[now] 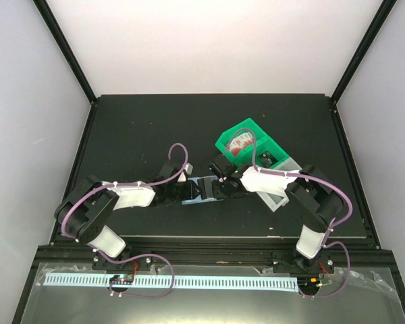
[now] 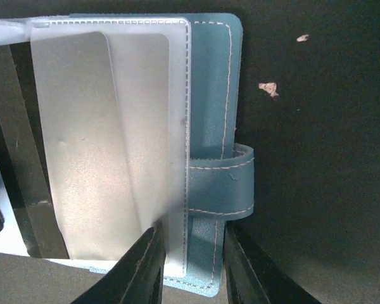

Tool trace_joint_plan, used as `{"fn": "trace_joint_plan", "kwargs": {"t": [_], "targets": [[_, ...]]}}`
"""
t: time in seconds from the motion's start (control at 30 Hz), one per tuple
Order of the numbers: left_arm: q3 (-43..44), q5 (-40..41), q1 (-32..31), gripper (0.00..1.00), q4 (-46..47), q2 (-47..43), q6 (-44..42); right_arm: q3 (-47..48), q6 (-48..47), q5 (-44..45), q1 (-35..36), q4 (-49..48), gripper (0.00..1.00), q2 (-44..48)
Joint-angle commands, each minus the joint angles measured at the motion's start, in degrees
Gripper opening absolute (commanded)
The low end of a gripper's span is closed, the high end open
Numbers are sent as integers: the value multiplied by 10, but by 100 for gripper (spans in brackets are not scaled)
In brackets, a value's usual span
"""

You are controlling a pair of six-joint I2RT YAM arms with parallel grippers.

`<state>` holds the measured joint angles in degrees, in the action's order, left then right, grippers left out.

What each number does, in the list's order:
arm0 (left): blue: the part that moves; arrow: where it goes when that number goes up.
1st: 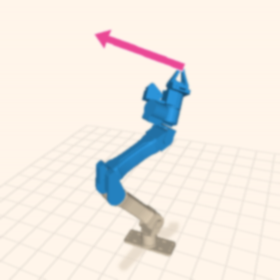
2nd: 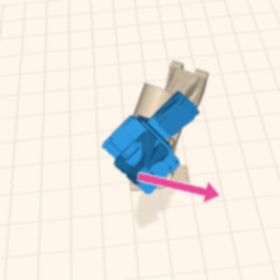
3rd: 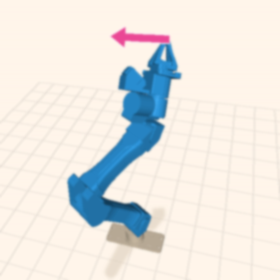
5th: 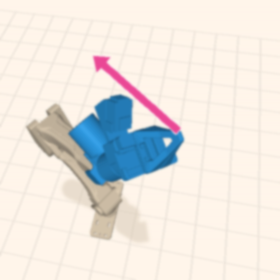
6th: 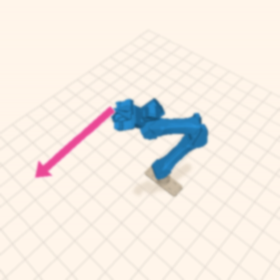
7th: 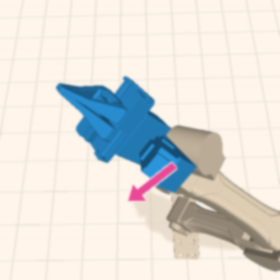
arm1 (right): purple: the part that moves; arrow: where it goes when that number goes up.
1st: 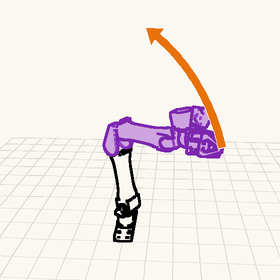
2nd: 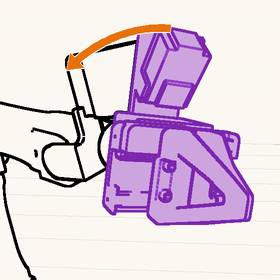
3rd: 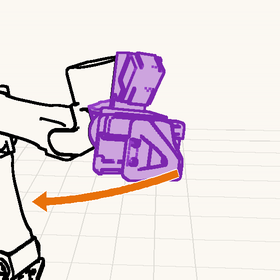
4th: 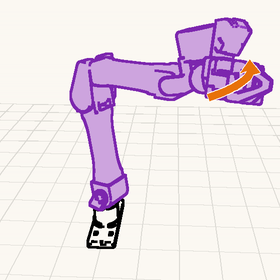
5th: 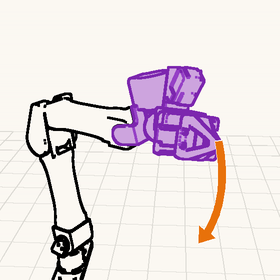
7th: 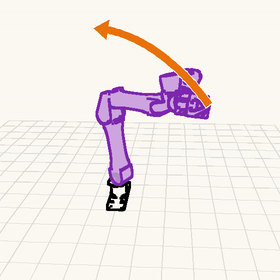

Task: Put the credit cards into the card holder
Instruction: Insert the credit card into the card holder.

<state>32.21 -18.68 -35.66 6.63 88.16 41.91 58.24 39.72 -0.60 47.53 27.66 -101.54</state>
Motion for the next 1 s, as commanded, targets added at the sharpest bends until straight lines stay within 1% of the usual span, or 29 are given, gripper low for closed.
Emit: {"fn": "trace_joint_plan", "kwargs": {"t": [0.0, 0.17, 0.3, 0.47, 0.63, 0.73, 0.77, 0.9, 0.97], "targets": [[21, -11, -2, 22, 28, 33, -8, -22, 2, -12, 0, -8, 29, -28], [32, -32, -2, 12, 52, 62, -11, -22, 3, -12, 0, -8, 29, -29], [42, -45, -5, 8, 53, 78, -28, -18, 3, -17, 1, -11, 29, -28], [47, -55, -11, 7, 60, 89, -42, -19, 6, -18, 0, -18, 29, -25], [32, -75, -12, 7, 85, 91, -5, -27, 13, -23, 0, -34, 29, -13], [16, -75, -13, 10, 100, 77, 19, -34, 19, -23, 0, -44, 30, 2], [13, -72, -14, 11, 98, 71, 22, -38, 21, -24, 1, -49, 31, 9], [14, -51, -17, 13, 49, 49, 24, -63, 36, -45, 0, -79, 40, 37], [11, -42, -20, 13, 33, 40, 25, -70, 44, -57, 0, -90, 41, 42]]}}
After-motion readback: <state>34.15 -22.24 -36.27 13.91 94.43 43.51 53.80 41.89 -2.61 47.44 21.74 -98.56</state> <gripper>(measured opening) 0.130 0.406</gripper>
